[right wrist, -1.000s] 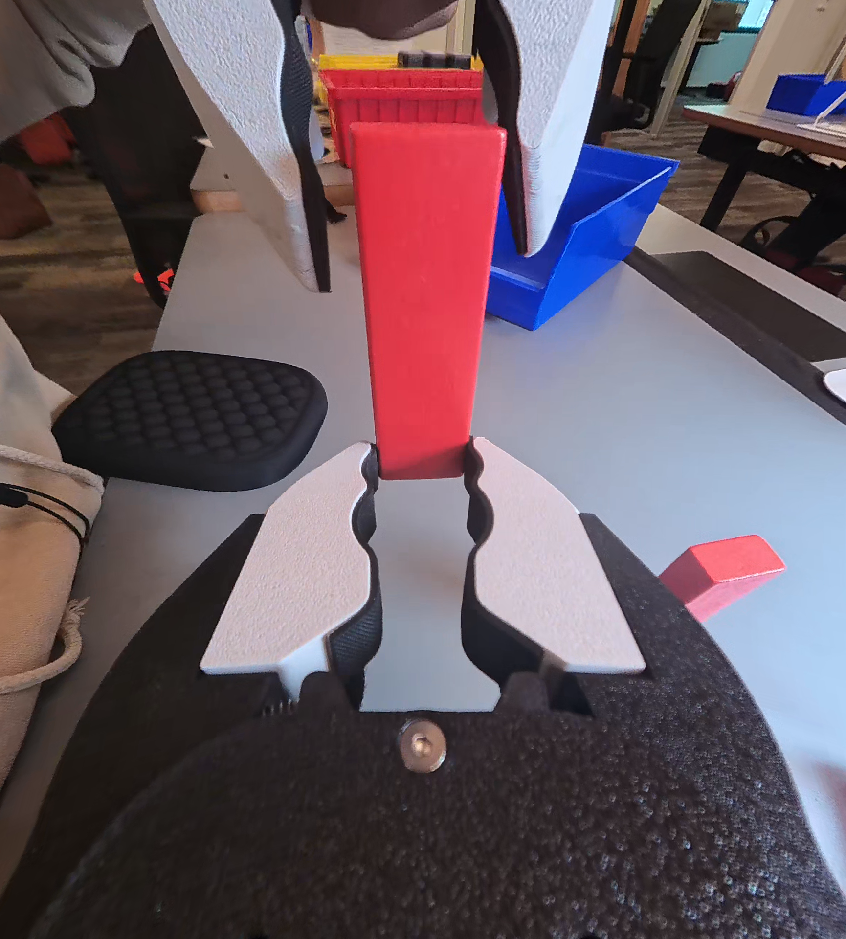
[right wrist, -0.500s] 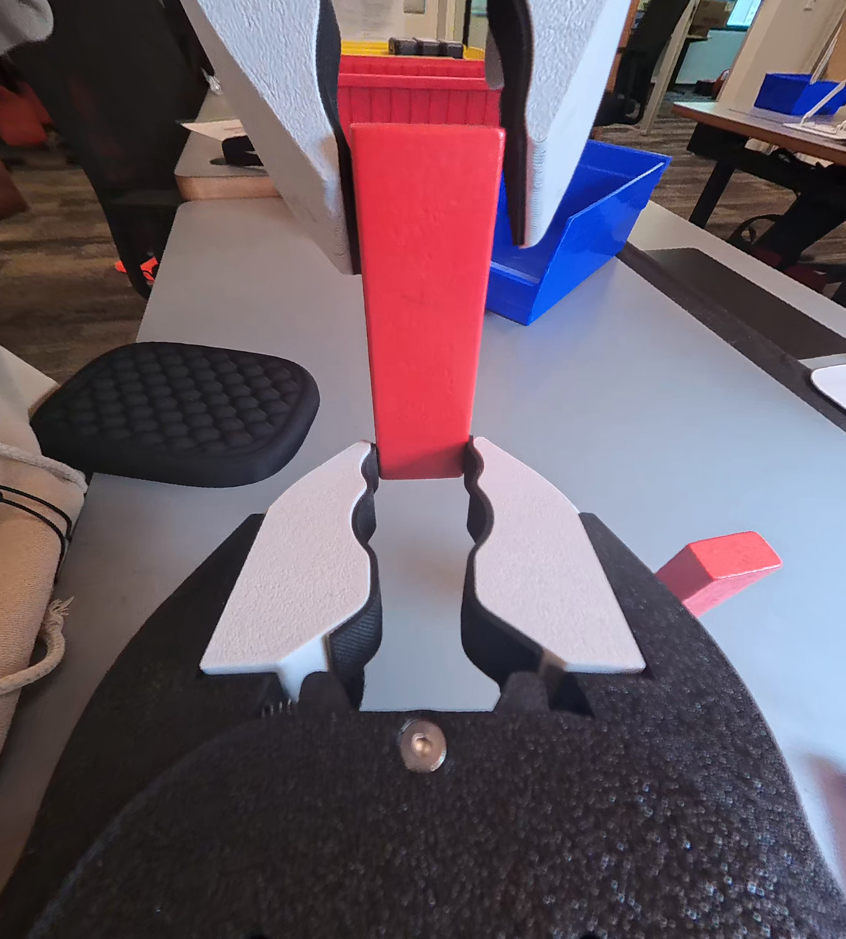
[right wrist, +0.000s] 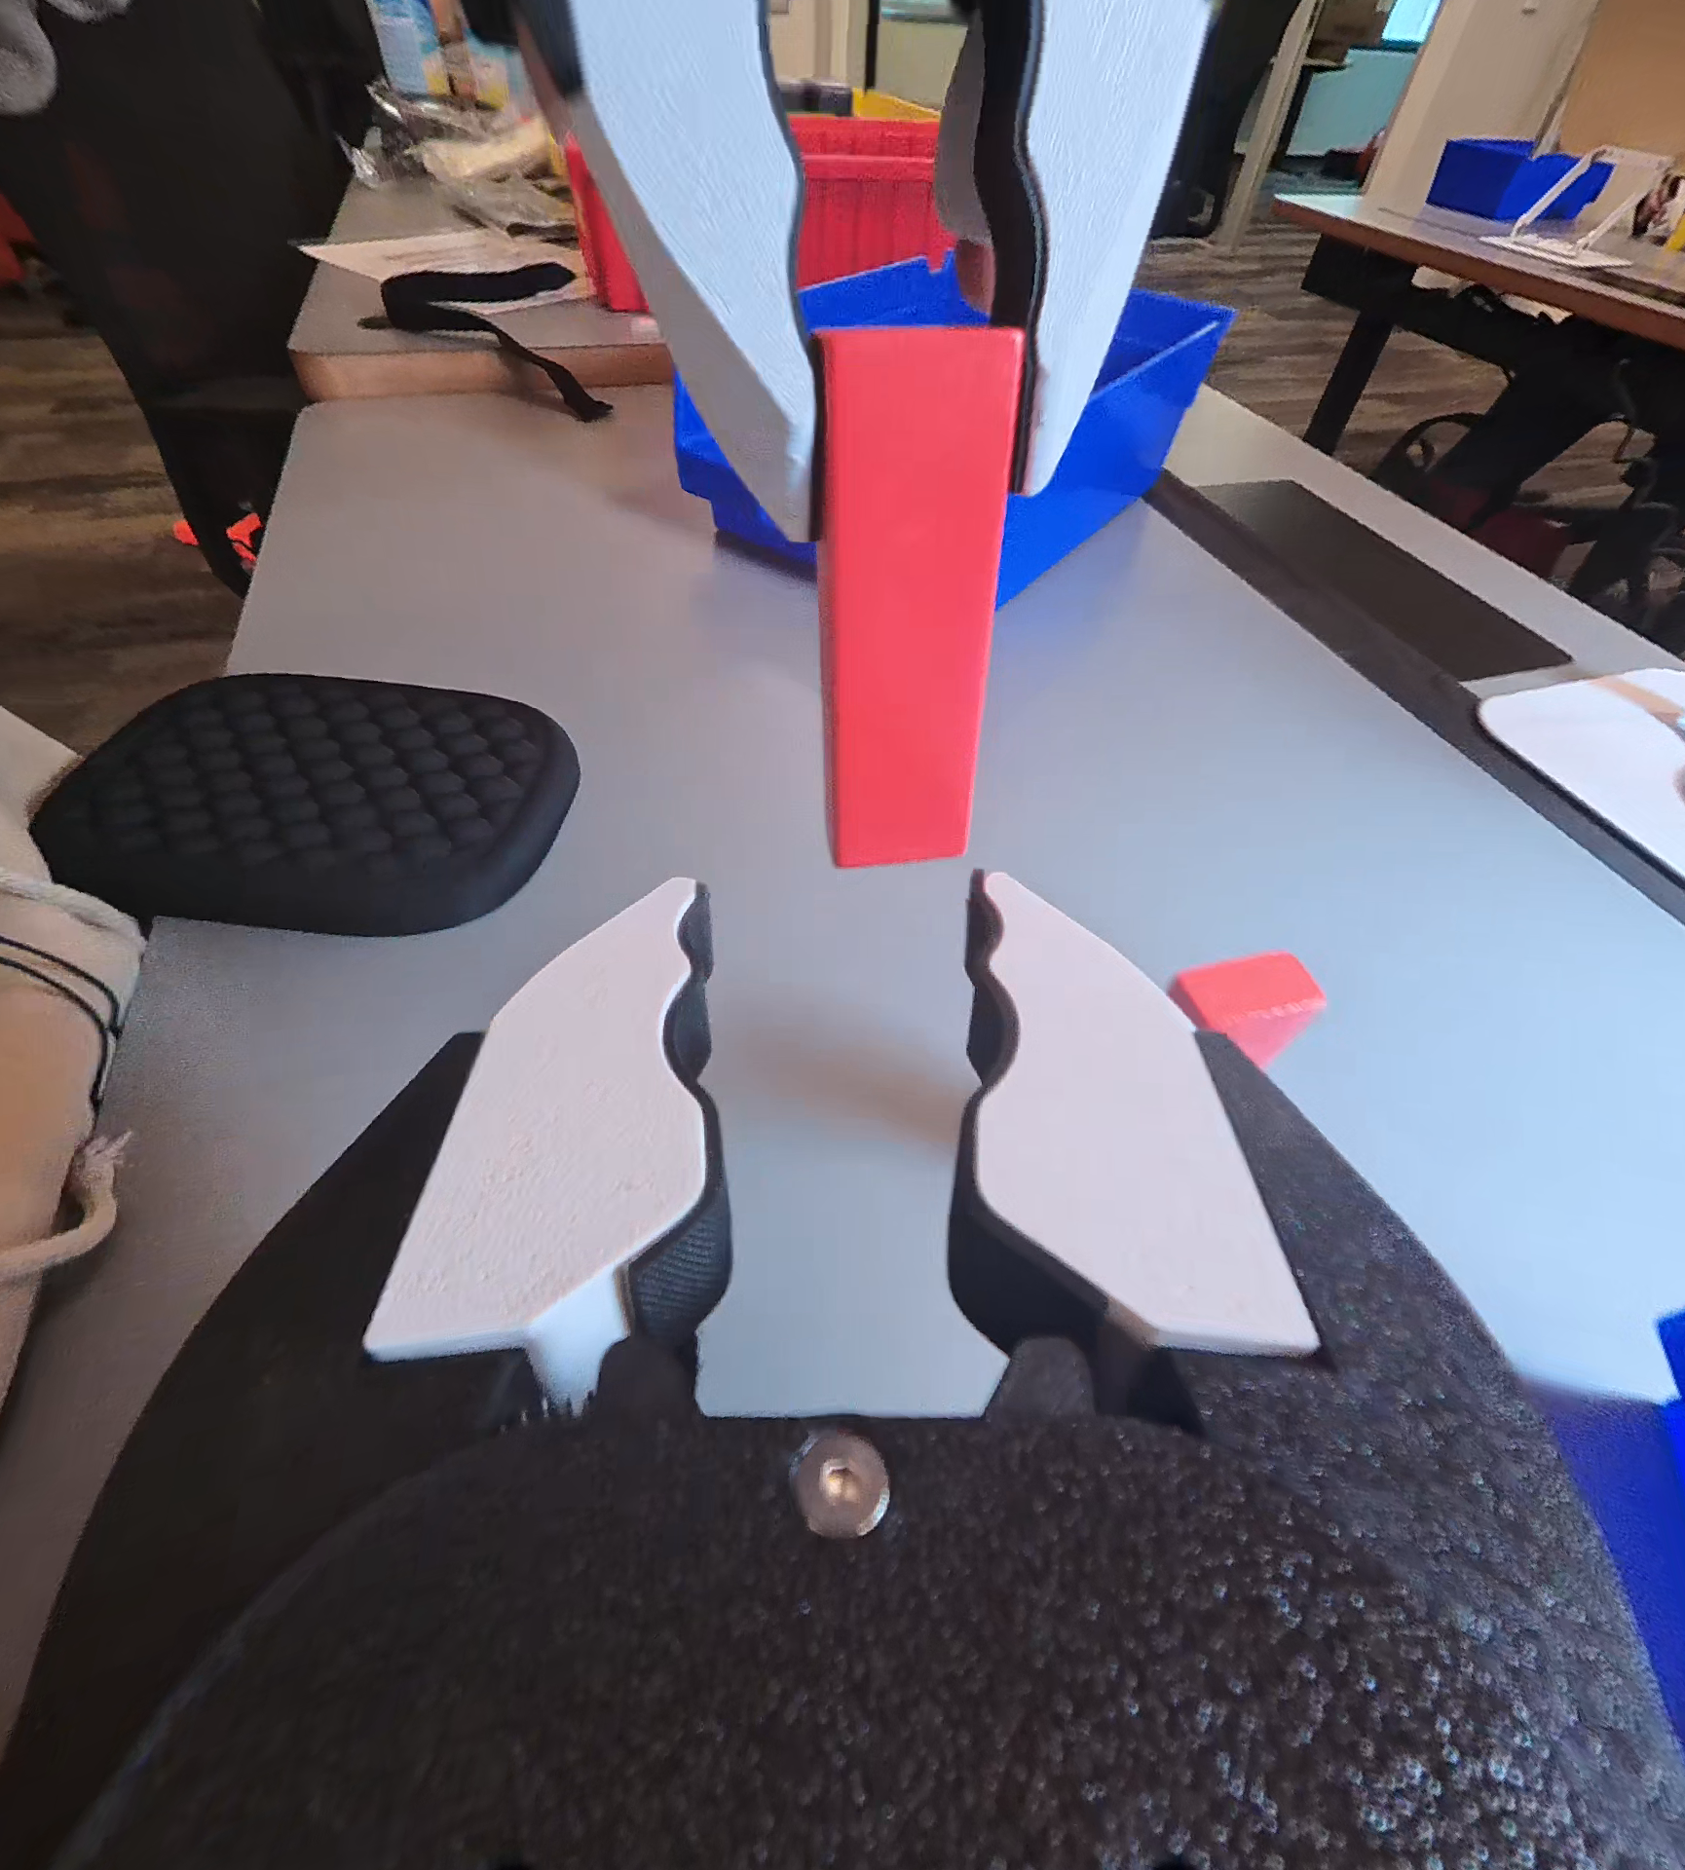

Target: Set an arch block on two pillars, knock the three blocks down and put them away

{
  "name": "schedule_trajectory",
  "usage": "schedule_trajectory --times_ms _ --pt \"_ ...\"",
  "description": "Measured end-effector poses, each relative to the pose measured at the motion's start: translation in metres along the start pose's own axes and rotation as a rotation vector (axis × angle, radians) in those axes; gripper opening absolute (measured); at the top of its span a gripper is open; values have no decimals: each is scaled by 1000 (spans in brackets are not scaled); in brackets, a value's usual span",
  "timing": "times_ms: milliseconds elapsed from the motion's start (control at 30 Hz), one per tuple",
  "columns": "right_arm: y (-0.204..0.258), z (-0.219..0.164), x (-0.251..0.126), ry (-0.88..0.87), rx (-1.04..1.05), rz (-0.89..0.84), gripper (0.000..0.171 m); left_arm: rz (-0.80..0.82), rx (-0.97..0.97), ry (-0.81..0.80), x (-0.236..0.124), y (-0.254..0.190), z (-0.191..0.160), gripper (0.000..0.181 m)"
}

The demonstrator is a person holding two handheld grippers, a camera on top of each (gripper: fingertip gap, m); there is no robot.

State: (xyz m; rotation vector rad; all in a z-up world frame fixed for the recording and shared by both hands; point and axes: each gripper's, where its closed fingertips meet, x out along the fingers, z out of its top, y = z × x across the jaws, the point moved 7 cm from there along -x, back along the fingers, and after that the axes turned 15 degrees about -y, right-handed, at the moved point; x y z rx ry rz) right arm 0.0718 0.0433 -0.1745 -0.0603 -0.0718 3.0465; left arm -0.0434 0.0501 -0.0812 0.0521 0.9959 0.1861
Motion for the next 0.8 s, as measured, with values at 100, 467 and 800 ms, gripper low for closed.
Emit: schedule_trajectory --times_ms 100,467,800 --pt "-11 2 -23 -19 9 -54 54 17 -54 28 10 17 -12 35" --pt "-19 -17 -46 -31 64 -147 70 -15 -130 121 67 52 -42 35" --pt "-16 -16 -45 -34 51 -145 71 -35 -118 187 86 56 -45 35"
